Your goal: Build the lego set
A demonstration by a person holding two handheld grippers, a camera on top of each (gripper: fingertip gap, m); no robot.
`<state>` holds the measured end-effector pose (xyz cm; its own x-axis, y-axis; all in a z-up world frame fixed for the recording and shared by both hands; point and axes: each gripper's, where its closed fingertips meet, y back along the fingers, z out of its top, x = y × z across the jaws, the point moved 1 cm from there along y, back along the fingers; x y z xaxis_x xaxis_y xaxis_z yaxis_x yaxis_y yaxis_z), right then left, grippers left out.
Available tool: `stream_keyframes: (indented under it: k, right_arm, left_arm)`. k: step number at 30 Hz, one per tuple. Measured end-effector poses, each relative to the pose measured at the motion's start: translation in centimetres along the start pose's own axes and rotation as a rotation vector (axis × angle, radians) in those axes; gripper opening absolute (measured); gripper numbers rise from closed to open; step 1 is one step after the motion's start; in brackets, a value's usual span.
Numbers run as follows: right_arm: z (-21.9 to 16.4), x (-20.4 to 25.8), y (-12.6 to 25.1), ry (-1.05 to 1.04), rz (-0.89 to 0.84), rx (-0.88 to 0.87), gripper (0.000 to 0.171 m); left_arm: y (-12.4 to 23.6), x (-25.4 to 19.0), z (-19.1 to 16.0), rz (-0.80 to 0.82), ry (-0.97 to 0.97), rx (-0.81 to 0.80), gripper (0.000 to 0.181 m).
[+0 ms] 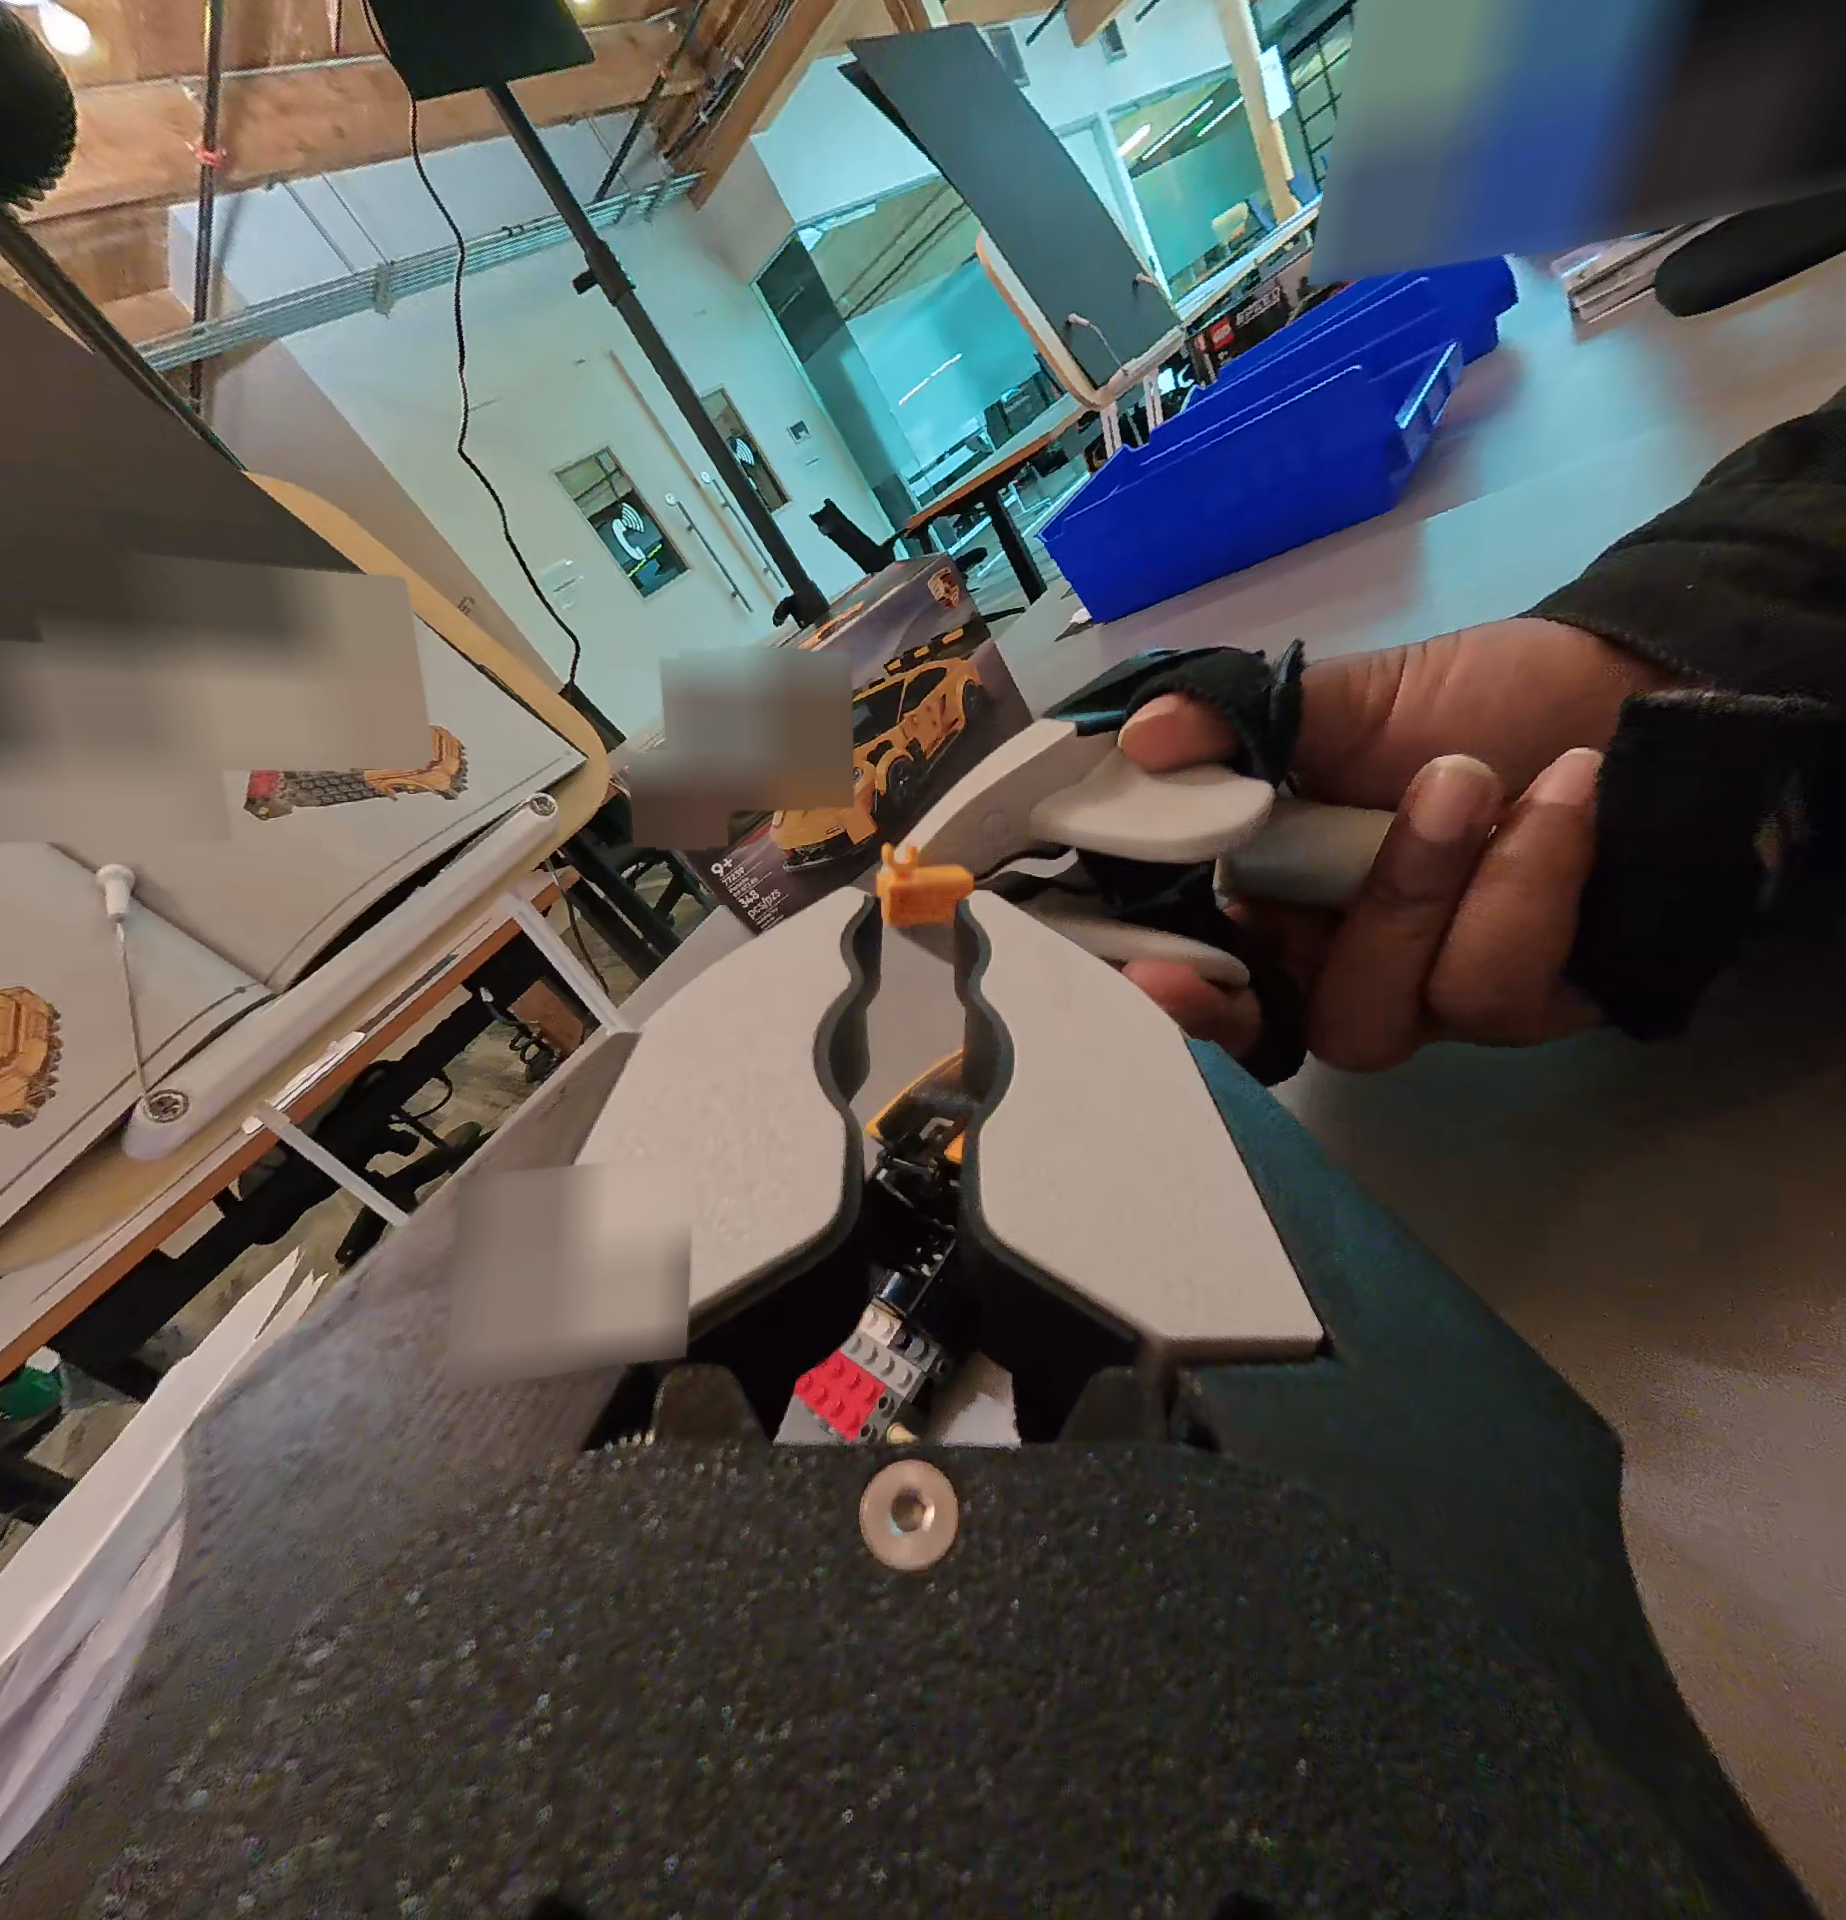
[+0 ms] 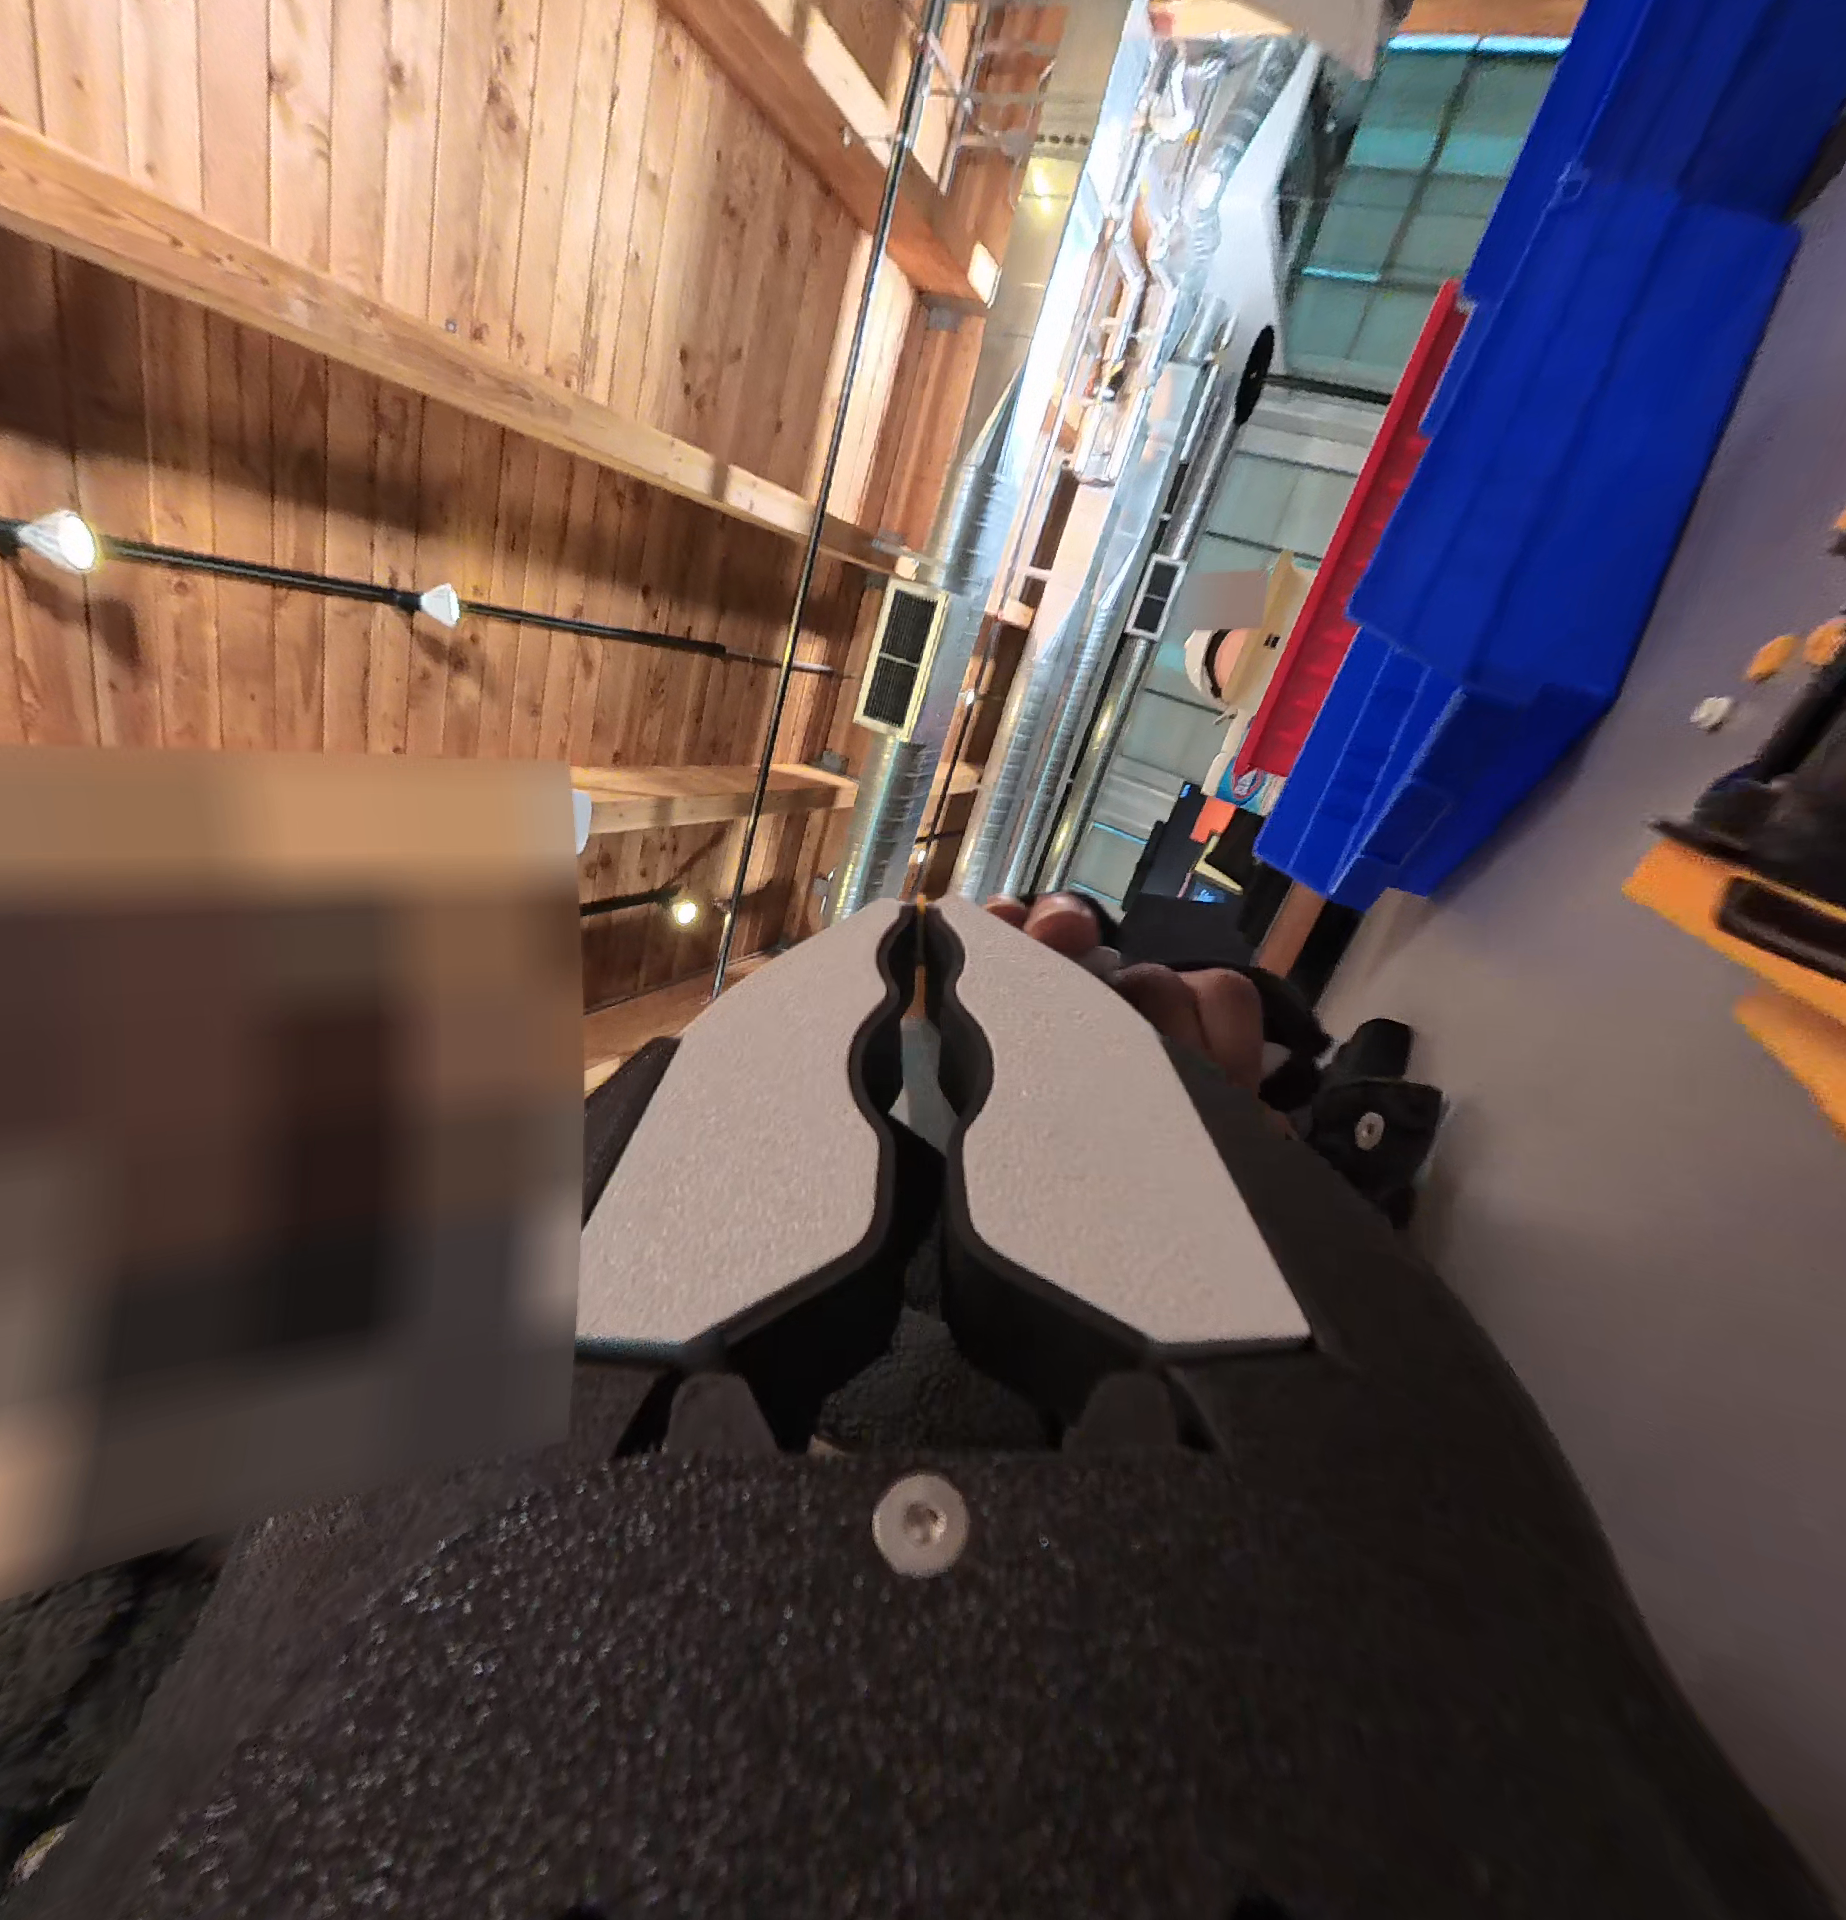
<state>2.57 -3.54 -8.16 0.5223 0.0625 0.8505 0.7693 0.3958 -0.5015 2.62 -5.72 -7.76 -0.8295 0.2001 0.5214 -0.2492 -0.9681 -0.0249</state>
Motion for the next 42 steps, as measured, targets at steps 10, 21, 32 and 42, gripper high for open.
stream_keyframes:
  k: [10,21,32,42]
  right_arm:
    - [-0.1,-0.5,0.1,0.047,-0.042,0.002,0.001]
    - [1.0,-0.7,1.0,0.63,-0.351,0.133,0.013]
    - [5.7,-3.3,6.0,1.339,-0.893,0.61,0.052]
    - [5.4,-9.1,6.8,1.207,-0.84,1.132,0.085]
  left_arm:
    - [-0.2,-0.3,-0.8,-0.017,0.0,0.038,0.016]
    - [0.2,0.2,-1.8,-0.069,0.165,0.067,0.015]
    - [0.7,2.9,-4.6,-0.051,0.467,0.136,0.015]
    - [0.6,2.7,-5.8,-0.088,0.543,0.172,0.015]
